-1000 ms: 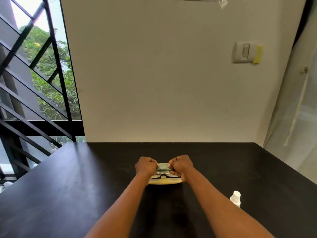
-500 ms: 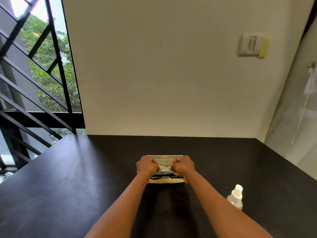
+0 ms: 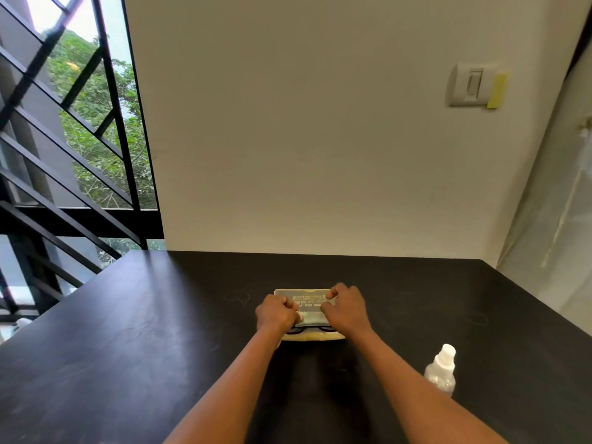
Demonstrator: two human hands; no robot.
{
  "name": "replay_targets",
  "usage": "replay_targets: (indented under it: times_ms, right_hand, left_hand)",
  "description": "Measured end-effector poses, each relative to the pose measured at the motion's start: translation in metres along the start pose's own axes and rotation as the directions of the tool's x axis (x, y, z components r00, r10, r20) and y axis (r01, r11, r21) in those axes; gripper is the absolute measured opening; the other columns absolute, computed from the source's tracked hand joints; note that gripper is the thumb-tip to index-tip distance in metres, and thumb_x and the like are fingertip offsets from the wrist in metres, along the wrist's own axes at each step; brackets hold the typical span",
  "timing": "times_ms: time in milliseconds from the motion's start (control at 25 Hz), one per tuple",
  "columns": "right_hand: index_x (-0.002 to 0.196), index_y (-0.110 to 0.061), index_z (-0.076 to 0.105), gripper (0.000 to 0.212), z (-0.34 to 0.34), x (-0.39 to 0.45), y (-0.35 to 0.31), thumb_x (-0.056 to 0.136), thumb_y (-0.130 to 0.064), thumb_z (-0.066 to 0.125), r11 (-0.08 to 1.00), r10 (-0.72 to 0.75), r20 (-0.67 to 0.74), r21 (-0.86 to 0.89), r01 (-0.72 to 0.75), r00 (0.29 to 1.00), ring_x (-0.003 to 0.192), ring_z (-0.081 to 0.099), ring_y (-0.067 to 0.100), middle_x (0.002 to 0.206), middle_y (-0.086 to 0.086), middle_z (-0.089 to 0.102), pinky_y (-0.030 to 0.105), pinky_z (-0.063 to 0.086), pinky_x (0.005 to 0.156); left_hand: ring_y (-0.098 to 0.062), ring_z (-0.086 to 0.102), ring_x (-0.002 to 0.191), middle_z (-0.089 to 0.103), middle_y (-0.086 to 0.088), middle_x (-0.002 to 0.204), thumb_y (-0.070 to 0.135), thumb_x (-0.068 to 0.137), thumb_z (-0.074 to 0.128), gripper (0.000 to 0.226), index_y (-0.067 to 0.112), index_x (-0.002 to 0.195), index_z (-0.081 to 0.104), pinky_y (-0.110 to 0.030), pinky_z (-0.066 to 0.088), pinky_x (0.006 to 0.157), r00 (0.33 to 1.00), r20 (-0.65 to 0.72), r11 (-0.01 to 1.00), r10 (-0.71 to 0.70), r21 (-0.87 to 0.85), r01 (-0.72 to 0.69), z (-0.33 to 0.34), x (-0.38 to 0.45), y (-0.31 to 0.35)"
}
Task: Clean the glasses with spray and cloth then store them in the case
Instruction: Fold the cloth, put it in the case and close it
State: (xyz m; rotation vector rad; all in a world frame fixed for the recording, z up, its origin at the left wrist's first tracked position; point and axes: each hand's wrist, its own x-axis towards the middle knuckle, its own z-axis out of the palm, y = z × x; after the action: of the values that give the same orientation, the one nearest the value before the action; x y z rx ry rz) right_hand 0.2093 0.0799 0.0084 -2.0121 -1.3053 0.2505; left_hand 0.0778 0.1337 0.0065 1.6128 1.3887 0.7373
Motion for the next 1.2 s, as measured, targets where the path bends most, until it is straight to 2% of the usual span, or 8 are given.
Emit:
replay_targets:
  times_ms: [80,200,400,520,680,920,1080,1200]
  right_hand:
    - [0.121,-0.019,0.049,0.033,0.001,0.008,0.005,0.089,-0.022,0.05,0.983,-0.077,-0.041,-0.171,0.069,0.996,0.11,0.041,0.024,0.123,0.009,0.04,0.029,0.035,0.087]
    - [0.139,-0.026,0.038,0.045,0.005,0.029,0.008,0.095,-0.024,0.043,0.97,-0.04,0.108,-0.233,0.064,0.993,0.132,0.031,0.032,0.144,0.013,0.029,0.038,0.031,0.105]
    - [0.123,-0.014,0.06,0.033,0.007,0.034,0.013,0.094,-0.01,0.045,0.973,-0.095,0.09,-0.202,0.112,0.991,0.116,0.055,0.023,0.125,0.009,0.061,0.032,0.043,0.099]
    - [0.116,-0.013,0.065,0.031,0.006,0.029,0.016,0.091,-0.006,0.048,0.979,-0.122,0.005,-0.163,0.121,0.993,0.109,0.059,0.025,0.117,0.01,0.065,0.036,0.048,0.094]
    - [0.122,-0.013,0.061,0.031,0.001,0.014,0.014,0.095,-0.012,0.046,0.981,-0.147,-0.076,-0.135,0.136,0.986,0.102,0.057,0.026,0.115,0.012,0.057,0.028,0.046,0.085]
    - [0.13,-0.017,0.052,0.041,-0.003,-0.02,0.028,0.091,-0.006,0.046,0.932,-0.314,-0.094,-0.22,0.288,0.945,0.083,0.045,0.012,0.11,0.004,0.045,0.019,0.042,0.074]
    - [0.134,-0.016,0.043,0.046,0.001,-0.034,0.038,0.09,-0.004,0.044,0.897,-0.38,0.049,-0.223,0.381,0.924,0.12,0.045,0.017,0.137,0.002,0.04,0.023,0.038,0.099]
    - [0.141,-0.017,0.032,0.046,0.007,-0.041,0.044,0.096,-0.024,0.041,0.891,-0.355,0.13,-0.255,0.377,0.926,0.138,0.028,0.016,0.149,0.001,0.033,0.029,0.026,0.113]
  left_hand:
    - [-0.015,0.062,0.088,0.065,-0.004,0.092,0.004,0.076,0.071,0.015,0.016,0.072,0.063,-0.026,0.054,0.077,1.0,0.003,1.0,-0.007,-0.021,0.007,0.0,0.0,0.0]
    - [-0.014,0.062,0.087,0.065,-0.005,0.093,0.005,0.078,0.07,0.013,0.014,0.072,0.063,-0.026,0.054,0.077,1.0,0.001,0.999,-0.007,-0.05,0.007,0.0,0.001,-0.001]
    - [-0.016,0.061,0.084,0.061,-0.002,0.086,0.005,0.083,0.063,0.017,0.016,0.071,0.062,-0.031,0.055,0.077,0.991,-0.137,0.996,0.0,-0.087,-0.012,-0.003,0.001,-0.005]
    - [-0.024,0.062,0.085,0.063,-0.011,0.093,0.007,0.086,0.057,0.008,0.008,0.086,0.066,-0.035,0.055,0.07,0.957,-0.261,0.992,-0.127,-0.038,0.121,-0.01,0.01,-0.014]
    - [-0.022,0.06,0.075,0.063,-0.017,0.093,-0.001,0.089,0.049,0.014,0.001,0.092,0.063,-0.03,0.05,0.051,0.923,0.06,0.859,-0.381,-0.346,0.377,-0.013,0.008,-0.022]
    - [-0.019,0.055,0.068,0.056,-0.013,0.079,-0.008,0.09,0.043,0.018,0.001,0.084,0.058,-0.03,0.048,0.054,0.916,0.149,0.766,-0.373,-0.508,0.395,-0.019,-0.006,-0.018]
    - [-0.018,0.05,0.068,0.049,-0.014,0.08,-0.007,0.093,0.038,0.017,-0.003,0.09,0.055,-0.029,0.05,0.059,0.901,0.219,0.72,-0.375,-0.544,0.432,-0.024,-0.011,-0.015]
    - [-0.019,0.051,0.068,0.051,-0.015,0.081,-0.007,0.093,0.034,0.021,-0.003,0.092,0.055,-0.029,0.05,0.061,0.9,0.23,0.71,-0.369,-0.555,0.433,-0.027,-0.016,-0.013]
